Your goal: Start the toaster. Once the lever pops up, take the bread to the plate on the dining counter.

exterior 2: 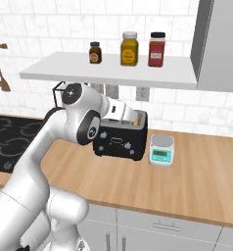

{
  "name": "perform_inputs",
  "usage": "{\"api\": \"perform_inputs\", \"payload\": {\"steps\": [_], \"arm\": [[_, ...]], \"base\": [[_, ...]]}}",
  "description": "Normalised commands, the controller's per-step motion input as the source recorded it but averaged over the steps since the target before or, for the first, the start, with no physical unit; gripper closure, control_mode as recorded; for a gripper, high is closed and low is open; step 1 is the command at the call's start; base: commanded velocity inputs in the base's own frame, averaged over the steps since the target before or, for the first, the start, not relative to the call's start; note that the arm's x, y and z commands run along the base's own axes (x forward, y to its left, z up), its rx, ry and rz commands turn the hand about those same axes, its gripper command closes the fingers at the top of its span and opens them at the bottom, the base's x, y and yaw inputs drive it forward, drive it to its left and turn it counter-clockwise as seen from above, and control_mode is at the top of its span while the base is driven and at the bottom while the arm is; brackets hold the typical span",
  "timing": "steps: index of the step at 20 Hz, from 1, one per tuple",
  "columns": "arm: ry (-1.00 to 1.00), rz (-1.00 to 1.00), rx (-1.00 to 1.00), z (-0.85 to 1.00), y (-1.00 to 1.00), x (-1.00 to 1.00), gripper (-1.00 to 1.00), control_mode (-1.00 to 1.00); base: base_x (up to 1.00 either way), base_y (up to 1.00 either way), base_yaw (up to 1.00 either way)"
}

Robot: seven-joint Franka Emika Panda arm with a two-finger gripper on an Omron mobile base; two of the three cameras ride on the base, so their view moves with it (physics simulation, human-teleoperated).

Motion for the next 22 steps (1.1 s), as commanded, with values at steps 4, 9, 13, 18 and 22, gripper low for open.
{"api": "perform_inputs", "payload": {"steps": [4, 9, 13, 18, 22], "arm": [[0.0, 0.0, 0.0, 0.0, 0.0, 0.0, 1.0, -1.0], [0.0, 0.0, 0.0, 0.0, 0.0, 0.0, 1.0, -1.0], [0.0, 0.0, 0.0, 0.0, 0.0, 0.0, 1.0, -1.0], [0.0, 0.0, 0.0, 0.0, 0.0, 0.0, 1.0, -1.0], [0.0, 0.0, 0.0, 0.0, 0.0, 0.0, 1.0, -1.0]], "base": [[0.0, 0.0, 0.0], [0.0, 0.0, 0.0], [0.0, 0.0, 0.0], [0.0, 0.0, 0.0], [0.0, 0.0, 0.0]]}}
